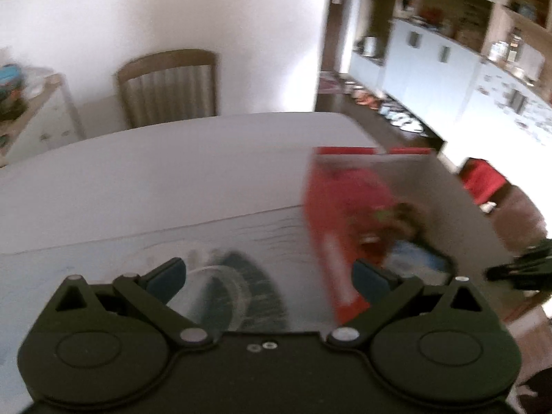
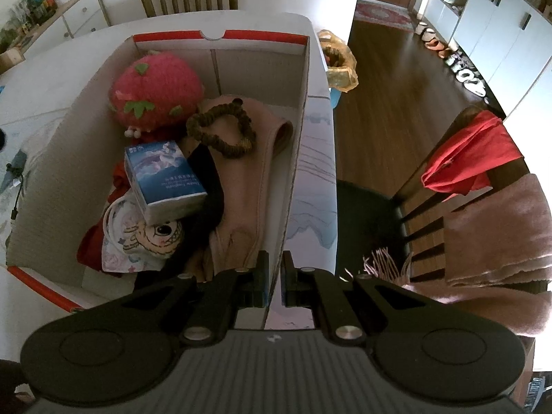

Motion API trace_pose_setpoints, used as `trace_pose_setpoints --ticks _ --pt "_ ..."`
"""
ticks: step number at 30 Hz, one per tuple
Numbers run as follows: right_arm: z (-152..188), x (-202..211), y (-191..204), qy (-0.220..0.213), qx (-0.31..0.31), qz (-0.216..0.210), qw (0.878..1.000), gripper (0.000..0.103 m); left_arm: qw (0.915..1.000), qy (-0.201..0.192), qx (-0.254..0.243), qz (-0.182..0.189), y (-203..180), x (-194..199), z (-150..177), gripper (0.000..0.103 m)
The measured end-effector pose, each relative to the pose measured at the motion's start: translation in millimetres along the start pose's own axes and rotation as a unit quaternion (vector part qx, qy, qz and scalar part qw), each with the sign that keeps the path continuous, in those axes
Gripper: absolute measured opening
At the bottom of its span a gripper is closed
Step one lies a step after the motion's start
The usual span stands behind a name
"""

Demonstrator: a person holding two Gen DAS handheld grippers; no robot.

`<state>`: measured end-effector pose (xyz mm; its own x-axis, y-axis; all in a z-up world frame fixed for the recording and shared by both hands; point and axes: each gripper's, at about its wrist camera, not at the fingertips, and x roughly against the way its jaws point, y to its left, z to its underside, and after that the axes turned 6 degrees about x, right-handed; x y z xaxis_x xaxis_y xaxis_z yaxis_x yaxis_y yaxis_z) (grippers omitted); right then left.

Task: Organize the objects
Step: 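Move the left gripper back toward the cable on the table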

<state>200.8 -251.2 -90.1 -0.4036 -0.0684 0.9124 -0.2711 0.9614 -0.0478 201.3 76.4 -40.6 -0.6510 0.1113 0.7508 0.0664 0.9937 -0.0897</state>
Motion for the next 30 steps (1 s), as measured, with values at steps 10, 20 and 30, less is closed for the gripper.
trace_pose_setpoints --ticks 10,20,30 --pt "-2 -2 4 0.004 0.002 0.013 1.000 0.005 0.9900 0.010 0.031 -0.138 87 -24 19 0.102" --pt "-2 -5 8 0.019 -0.002 0.027 0.999 0.005 0.9843 0.036 0.076 -0.155 126 -57 40 0.102" --pt "-4 -7 11 0.026 -0.009 0.036 0.999 0.005 0.9761 0.070 0.150 -0.141 152 -77 36 0.095"
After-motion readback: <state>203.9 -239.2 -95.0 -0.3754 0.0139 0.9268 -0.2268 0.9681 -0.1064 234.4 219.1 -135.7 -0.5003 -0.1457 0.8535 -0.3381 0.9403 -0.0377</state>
